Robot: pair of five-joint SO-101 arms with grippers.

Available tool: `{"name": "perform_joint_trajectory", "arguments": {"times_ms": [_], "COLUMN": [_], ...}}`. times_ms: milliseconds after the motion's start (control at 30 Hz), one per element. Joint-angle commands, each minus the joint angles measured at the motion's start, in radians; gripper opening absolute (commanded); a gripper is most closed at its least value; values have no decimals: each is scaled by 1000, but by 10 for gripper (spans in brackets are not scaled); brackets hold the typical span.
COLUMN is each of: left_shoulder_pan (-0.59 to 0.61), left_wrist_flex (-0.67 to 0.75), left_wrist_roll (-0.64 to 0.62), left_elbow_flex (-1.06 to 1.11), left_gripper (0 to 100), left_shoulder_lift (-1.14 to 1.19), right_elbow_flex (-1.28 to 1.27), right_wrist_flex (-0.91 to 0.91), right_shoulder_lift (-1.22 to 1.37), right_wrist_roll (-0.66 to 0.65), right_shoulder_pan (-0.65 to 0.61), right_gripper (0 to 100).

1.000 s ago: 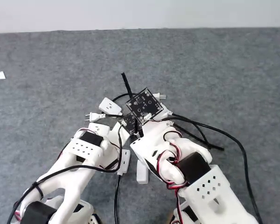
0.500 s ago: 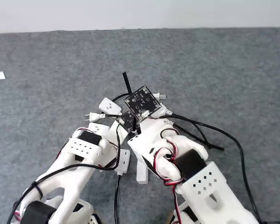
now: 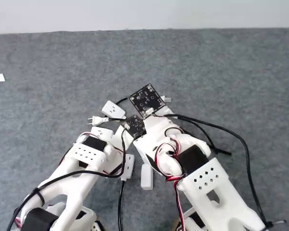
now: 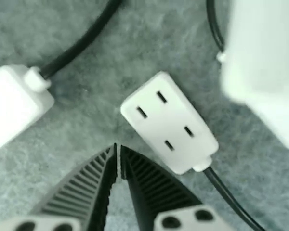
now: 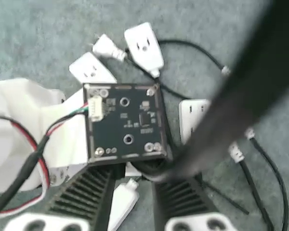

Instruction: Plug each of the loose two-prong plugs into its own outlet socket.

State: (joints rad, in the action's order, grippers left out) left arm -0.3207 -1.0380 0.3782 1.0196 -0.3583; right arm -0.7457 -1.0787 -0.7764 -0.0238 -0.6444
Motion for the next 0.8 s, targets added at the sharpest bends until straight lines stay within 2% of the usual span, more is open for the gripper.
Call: {"name": "perform_joint_trajectory", "arguments": {"times_ms": [0, 200, 300, 433, 533, 767], "left_shoulder_pan": [-21, -15, 51, 152, 181, 181], "left_wrist_flex": [21, 23, 52, 126, 176, 183], "left_wrist_roll": [-15, -17, -51, -310, -519, -755], "left_elbow_flex": [-15, -16, -24, -31, -27, -33], "left_gripper": [12, 12, 12, 12, 12, 12], "left_shoulder_lift": [-28, -28, -28, -29, -29, -29], "right_elbow_flex": [64, 37, 6, -77, -107, -109], "right_wrist_flex": [-15, -16, 18, 119, 145, 148], "right_shoulder_lift": [-10, -4, -1, -1, -1, 1], "right_wrist_roll": [3, 11, 60, 167, 207, 293], "right_shoulder_pan": [5, 10, 16, 58, 88, 189], "right_gripper": [8, 8, 8, 8, 8, 12]}}
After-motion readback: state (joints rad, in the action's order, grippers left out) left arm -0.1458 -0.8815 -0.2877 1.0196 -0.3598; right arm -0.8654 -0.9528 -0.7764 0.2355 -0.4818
